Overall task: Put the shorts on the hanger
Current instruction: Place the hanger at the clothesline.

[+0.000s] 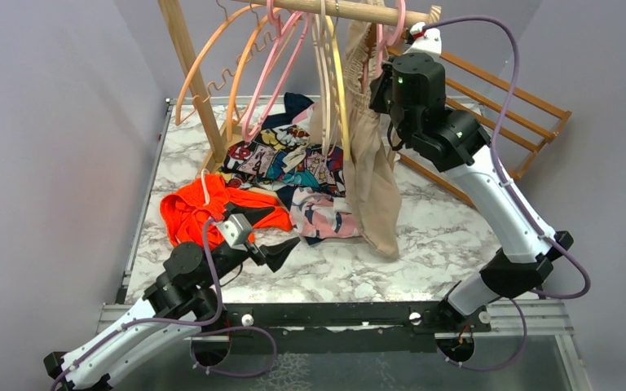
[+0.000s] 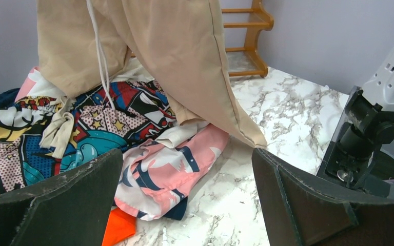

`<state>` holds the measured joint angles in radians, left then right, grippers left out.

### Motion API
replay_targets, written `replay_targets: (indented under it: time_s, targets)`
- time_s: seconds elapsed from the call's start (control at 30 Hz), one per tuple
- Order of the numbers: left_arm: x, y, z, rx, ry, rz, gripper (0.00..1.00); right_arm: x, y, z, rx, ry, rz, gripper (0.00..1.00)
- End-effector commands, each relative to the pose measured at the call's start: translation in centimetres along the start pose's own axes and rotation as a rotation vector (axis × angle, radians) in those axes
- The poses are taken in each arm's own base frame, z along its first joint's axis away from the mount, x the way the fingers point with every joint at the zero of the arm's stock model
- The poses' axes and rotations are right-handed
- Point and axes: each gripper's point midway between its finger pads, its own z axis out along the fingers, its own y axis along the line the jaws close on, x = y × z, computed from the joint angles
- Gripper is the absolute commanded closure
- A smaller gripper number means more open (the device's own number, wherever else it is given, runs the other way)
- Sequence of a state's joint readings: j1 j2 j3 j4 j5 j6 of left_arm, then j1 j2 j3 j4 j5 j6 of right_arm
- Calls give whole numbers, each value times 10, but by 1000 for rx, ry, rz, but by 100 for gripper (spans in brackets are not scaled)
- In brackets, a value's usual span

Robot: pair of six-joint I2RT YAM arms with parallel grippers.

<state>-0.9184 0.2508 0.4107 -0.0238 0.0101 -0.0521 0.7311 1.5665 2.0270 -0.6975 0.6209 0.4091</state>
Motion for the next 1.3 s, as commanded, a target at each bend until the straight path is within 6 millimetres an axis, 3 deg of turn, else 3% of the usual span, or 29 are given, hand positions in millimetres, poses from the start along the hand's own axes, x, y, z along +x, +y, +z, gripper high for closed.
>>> replay_targets:
  time_s: [0.0, 0.17, 0.23, 0.37, 0.47, 0.8, 0.93, 1.27]
  targets:
    - [-2, -3, 3, 18, -12, -2, 1, 11, 4, 0, -36, 38, 13, 99]
    - [-3, -2, 2, 13, -18, 1, 1, 11, 6, -6, -58, 50, 11, 94]
    - [-3, -3, 2, 15, -17, 1, 1, 9, 8, -10, -83, 55, 10, 85]
    - [-1, -4, 3, 23, -10, -1, 1, 5, 17, -20, -163, 59, 4, 57]
    - [-1, -4, 3, 25, -8, -1, 1, 1, 19, -28, -191, 56, 3, 46]
    - [3, -4, 4, 19, 6, -9, 1, -12, 19, -66, -298, 80, 8, 30]
    - [1, -1, 5, 1, -2, -11, 1, -5, 20, -83, -378, 108, -36, 18]
    - [-53, 5, 23, -25, -46, 65, 1, 27, 1, -122, -519, 93, -134, 16]
